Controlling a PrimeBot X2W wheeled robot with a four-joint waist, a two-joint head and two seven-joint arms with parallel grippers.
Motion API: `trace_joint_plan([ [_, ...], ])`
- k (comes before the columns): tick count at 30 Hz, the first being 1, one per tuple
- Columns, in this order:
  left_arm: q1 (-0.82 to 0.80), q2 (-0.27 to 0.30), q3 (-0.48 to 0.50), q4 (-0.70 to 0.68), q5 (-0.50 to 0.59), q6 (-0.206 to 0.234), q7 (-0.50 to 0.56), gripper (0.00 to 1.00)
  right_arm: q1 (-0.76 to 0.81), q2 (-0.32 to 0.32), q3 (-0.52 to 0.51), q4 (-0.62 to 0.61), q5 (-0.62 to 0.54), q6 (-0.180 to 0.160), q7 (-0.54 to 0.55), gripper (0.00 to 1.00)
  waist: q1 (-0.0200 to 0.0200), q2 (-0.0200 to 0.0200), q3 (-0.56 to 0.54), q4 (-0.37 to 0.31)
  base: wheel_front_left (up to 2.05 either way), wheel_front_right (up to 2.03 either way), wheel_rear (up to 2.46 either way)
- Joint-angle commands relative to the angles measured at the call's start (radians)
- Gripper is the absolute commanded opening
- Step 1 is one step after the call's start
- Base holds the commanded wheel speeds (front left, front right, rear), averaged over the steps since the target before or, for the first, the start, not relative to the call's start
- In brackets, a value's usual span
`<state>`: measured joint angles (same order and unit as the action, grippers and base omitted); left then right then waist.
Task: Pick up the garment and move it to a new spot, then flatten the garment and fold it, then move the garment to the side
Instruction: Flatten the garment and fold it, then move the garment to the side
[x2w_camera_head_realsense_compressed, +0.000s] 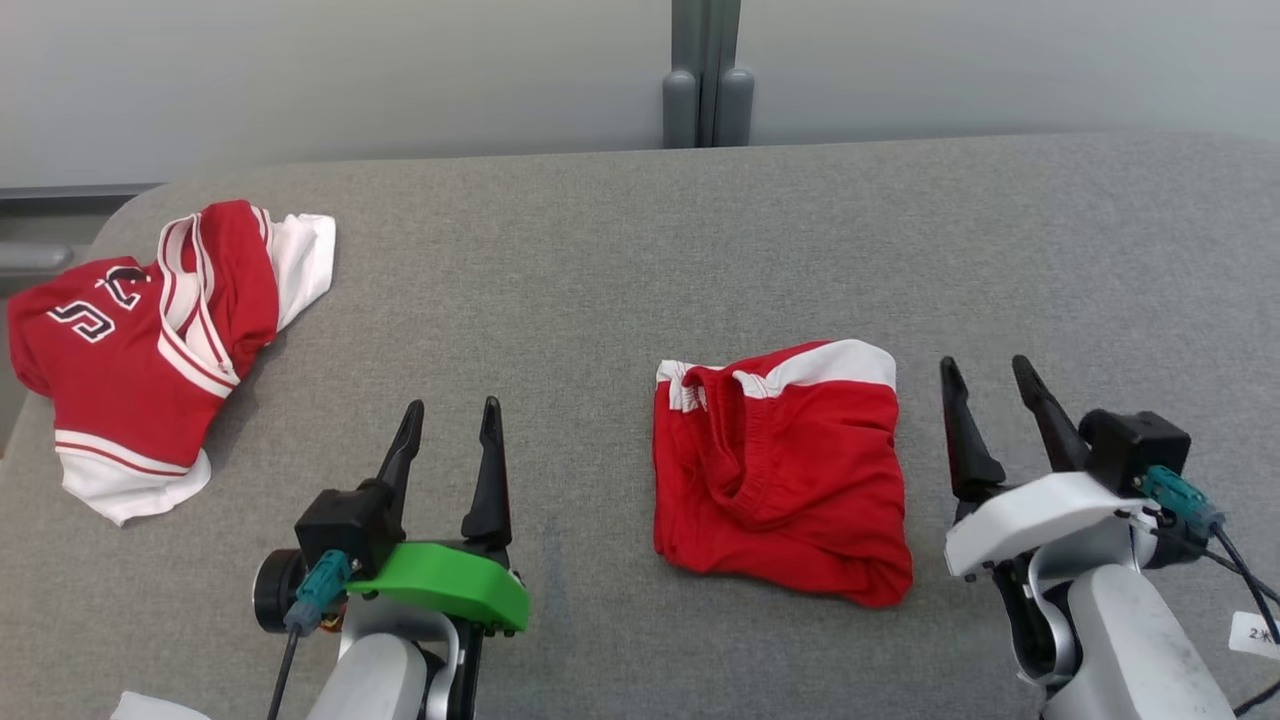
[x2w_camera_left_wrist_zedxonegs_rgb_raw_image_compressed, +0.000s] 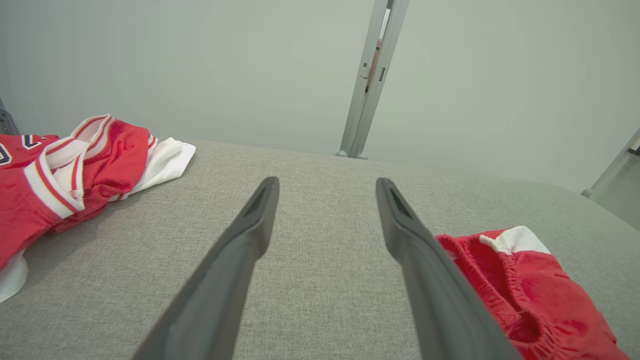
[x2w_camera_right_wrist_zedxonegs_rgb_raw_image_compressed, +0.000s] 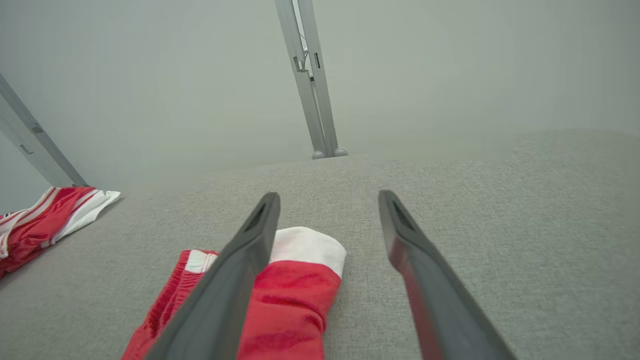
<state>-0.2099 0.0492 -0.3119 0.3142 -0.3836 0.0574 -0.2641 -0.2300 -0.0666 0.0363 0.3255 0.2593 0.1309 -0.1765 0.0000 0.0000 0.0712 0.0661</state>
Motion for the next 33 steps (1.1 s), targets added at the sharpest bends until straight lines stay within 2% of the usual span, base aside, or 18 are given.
trace_joint_plan([
  [1, 0.022, 0.003, 0.008, 0.003, -0.006, 0.005, 0.000, 1.00, 0.024, 0.004, -0.014, -0.011, -0.014, 0.000, -0.015, 1.00, 0.0000, 0.0000, -0.016, -0.011, 0.00, 0.00, 0.00],
  [6, 0.067, 0.003, 0.036, 0.004, 0.010, 0.012, 0.000, 1.00, 0.094, 0.009, -0.069, -0.050, -0.065, 0.000, -0.042, 1.00, 0.0000, 0.0000, -0.042, -0.022, 0.00, 0.00, 0.00],
  [12, 0.113, 0.003, 0.067, -0.001, 0.041, 0.015, 0.000, 1.00, 0.154, 0.014, -0.051, -0.087, -0.091, 0.000, -0.041, 1.00, 0.0000, 0.0000, -0.066, -0.030, 0.00, 0.00, 0.00],
  [17, 0.142, 0.003, 0.083, -0.008, 0.056, 0.019, 0.000, 1.00, 0.182, 0.014, -0.027, -0.106, -0.047, 0.000, -0.040, 1.00, 0.0000, 0.0000, -0.076, -0.028, 0.00, 0.00, 0.00],
  [33, 0.150, 0.003, 0.104, -0.013, 0.076, 0.013, 0.000, 1.00, 0.187, 0.015, -0.021, -0.088, -0.031, 0.000, -0.015, 1.00, 0.0000, 0.0000, -0.074, -0.018, 0.00, 0.00, 0.00],
])
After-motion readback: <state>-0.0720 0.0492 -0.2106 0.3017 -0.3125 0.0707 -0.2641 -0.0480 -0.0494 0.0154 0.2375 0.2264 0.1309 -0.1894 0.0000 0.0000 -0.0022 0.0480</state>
